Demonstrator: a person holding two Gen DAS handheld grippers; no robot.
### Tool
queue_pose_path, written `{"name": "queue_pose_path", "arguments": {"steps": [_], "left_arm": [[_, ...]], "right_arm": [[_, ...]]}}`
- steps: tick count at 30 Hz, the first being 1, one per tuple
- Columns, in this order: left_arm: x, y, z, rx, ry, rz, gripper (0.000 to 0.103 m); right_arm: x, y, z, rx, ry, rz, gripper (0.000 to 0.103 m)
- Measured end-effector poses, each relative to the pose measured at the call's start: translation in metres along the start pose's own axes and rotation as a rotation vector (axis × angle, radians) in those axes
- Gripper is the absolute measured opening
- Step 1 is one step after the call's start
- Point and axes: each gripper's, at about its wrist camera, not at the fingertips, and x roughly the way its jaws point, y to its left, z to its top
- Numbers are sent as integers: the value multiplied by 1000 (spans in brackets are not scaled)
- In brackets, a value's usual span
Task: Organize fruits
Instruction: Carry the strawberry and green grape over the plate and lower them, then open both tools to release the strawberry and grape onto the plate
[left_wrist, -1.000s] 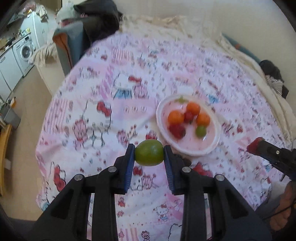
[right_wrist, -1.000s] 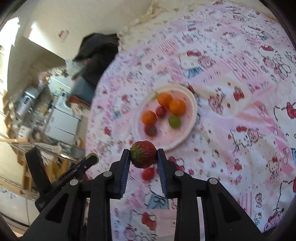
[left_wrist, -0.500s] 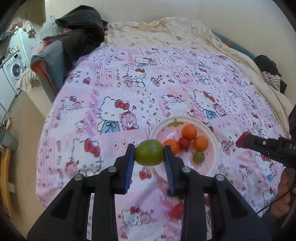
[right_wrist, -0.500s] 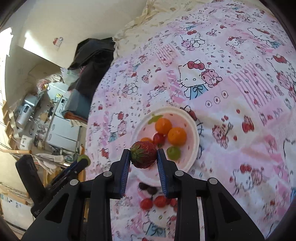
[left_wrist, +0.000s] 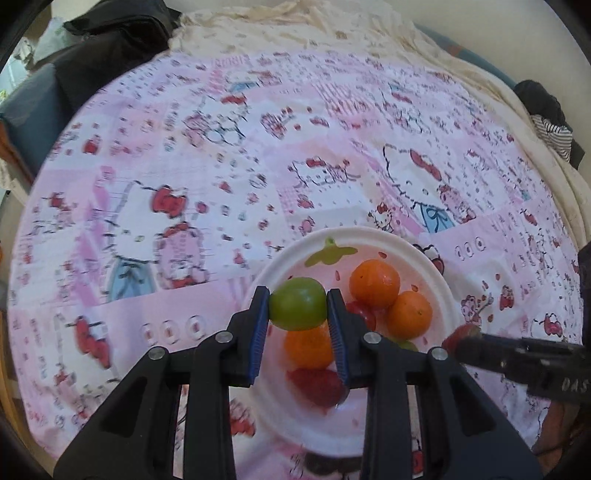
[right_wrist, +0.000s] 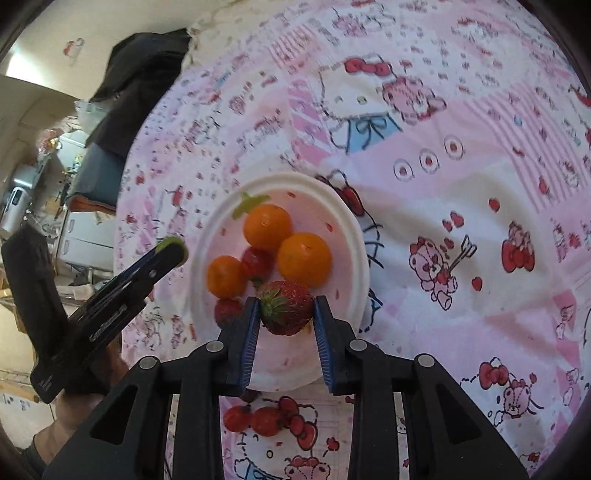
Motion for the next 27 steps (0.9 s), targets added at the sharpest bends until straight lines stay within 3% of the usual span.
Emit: {"name": "queue_pose_path", "arguments": {"steps": [6, 15, 17, 19, 20, 21, 22, 27], "left_arm": [[30, -6, 3, 6, 30, -23, 28], [43, -10, 1, 17, 44, -18, 29], [44, -12, -1, 31, 58, -5, 35], [42, -13, -2, 34, 53, 7, 63], [40, -13, -2, 34, 47, 9, 69], [37, -14, -3, 41, 33, 5, 74], [35, -15, -3, 49, 27, 11, 74], [24, -16, -4, 77, 19, 39, 74]], "right_arm": [[12, -9, -3, 17, 39, -21, 31], [18, -11, -1, 23, 40, -43, 34], [18, -11, -1, 27, 45, -35, 34], [16, -11, -1, 31, 42, -29, 35], [15, -11, 0, 34, 40, -23, 37], [13, -11, 0, 41, 34, -14, 47], [10, -11, 0, 48, 23, -5, 54], [2, -9, 2, 44, 8, 5, 54]]}}
